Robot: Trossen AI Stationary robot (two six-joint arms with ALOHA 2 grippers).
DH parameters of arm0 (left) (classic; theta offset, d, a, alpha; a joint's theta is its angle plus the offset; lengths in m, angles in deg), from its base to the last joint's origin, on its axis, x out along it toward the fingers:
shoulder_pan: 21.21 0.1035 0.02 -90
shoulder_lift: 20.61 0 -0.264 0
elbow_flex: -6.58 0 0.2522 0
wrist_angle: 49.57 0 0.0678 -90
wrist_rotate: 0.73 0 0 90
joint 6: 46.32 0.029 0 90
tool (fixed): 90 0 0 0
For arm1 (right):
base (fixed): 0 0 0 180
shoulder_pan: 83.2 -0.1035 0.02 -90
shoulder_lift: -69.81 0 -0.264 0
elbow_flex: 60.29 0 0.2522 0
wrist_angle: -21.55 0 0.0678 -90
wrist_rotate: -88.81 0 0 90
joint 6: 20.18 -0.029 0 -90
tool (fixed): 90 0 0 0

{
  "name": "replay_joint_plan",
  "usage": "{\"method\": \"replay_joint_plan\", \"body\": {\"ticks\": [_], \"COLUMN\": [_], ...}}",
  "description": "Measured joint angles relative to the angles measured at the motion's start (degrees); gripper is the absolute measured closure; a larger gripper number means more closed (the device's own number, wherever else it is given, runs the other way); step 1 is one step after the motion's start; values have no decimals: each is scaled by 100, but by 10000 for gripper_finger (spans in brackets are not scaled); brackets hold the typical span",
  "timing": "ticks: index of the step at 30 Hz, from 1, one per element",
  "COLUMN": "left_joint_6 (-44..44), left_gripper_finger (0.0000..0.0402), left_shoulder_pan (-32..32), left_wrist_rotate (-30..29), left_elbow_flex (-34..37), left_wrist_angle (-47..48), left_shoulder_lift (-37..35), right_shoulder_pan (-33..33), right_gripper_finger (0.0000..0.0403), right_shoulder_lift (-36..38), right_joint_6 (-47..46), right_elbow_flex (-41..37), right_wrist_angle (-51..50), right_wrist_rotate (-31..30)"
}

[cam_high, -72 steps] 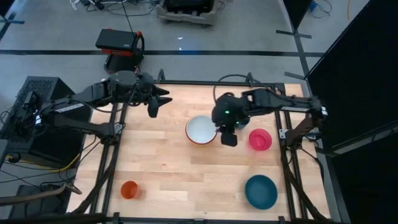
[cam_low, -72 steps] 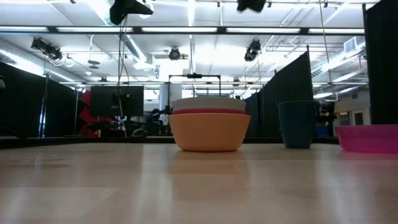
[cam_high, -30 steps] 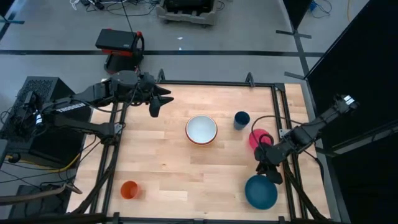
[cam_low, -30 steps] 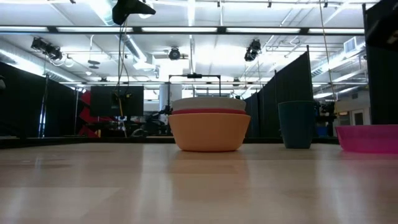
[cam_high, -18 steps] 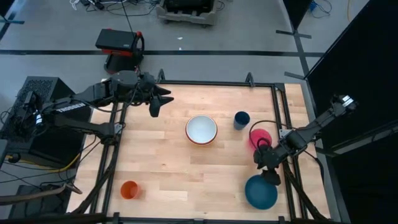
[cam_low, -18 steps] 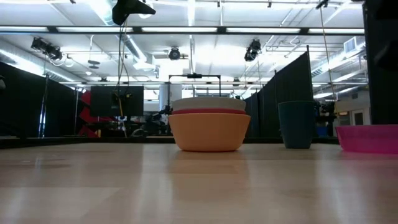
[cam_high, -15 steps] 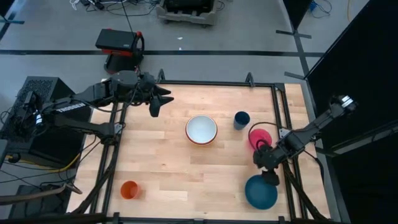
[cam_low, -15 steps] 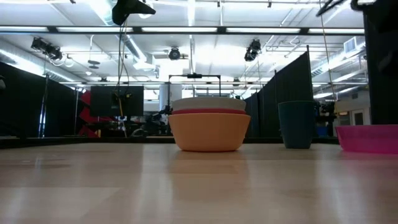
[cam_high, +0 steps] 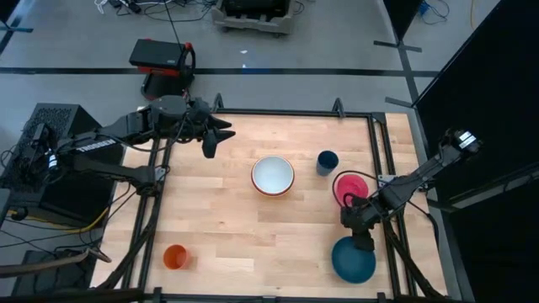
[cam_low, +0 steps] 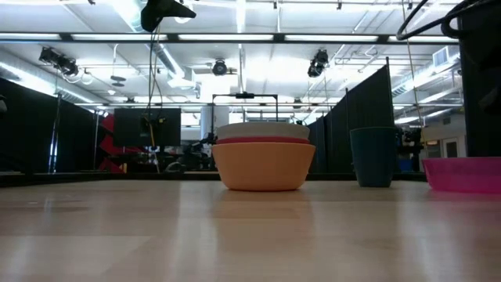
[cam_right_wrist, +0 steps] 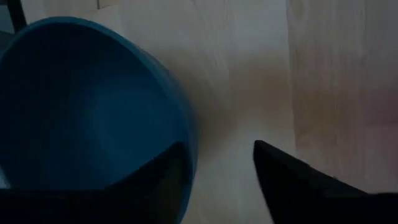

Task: Nest bowls inside each other
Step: Stack the blue bowl on top of the white bowl

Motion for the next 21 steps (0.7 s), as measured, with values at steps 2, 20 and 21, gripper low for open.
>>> {"method": "replay_joint_plan", "body": {"ticks": [2,20,21], "left_joint_6": [0,2,2], "left_gripper_finger": [234,232,232], "left_shoulder_pan": [0,-2,0], "left_wrist_rotate": [0,0,0], "left_elbow_flex": [0,0,0], "left_wrist_angle": [0,0,-2], "left_shoulder_lift": [0,2,0], "right_shoulder_pan": [21,586,712], "right_gripper_finger": [248,402,402], "right_shoulder_lift": [-17,-131,-131], "right_joint_6": [-17,-76,17], "right_elbow_flex": [0,222,308], "right_wrist_angle": [80,963,1020], "right_wrist_rotate": [0,-239,-346]}}
